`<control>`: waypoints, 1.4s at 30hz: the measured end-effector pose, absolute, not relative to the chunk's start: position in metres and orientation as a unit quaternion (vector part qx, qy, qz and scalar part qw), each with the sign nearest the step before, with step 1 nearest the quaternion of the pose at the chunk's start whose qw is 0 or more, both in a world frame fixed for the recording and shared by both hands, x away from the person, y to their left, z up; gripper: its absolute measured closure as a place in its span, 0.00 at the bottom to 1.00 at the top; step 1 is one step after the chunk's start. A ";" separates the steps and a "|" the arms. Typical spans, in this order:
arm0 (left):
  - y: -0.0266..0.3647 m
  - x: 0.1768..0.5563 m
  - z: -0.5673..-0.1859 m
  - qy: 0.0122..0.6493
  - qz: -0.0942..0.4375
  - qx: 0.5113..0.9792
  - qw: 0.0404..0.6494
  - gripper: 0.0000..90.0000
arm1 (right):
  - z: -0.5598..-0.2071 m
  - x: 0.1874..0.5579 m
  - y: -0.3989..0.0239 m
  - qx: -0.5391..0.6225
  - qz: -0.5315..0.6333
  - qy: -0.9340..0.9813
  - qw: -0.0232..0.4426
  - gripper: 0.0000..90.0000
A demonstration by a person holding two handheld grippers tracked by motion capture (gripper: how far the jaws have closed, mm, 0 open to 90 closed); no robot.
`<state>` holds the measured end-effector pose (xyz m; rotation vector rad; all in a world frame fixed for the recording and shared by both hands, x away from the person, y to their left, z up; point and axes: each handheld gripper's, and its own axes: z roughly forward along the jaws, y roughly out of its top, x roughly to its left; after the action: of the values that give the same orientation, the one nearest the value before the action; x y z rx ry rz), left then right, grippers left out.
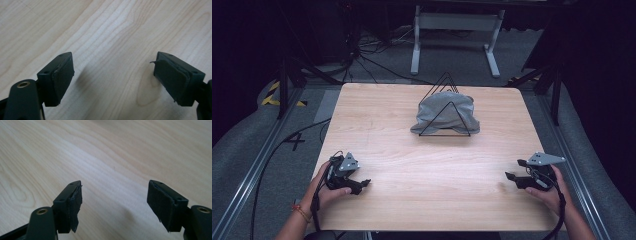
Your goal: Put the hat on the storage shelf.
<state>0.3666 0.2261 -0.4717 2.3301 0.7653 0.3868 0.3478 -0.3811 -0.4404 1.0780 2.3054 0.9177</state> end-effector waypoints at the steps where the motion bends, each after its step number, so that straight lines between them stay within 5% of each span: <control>1: 0.228 0.366 -0.472 0.292 0.145 0.888 0.325 0.19 | -0.444 0.346 -0.383 0.391 0.331 0.832 0.215 0.31; 8: 0.239 0.359 -0.482 0.308 0.127 0.867 0.370 0.18 | -0.463 0.339 -0.392 0.413 0.340 0.821 0.198 0.28; 42: 0.237 0.356 -0.482 0.329 0.131 0.861 0.366 0.16 | -0.467 0.341 -0.392 0.432 0.351 0.805 0.206 0.20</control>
<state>0.3556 0.2374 -0.4821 2.2125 0.8457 0.3366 0.3407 -0.3923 -0.4674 1.2026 2.2431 0.9778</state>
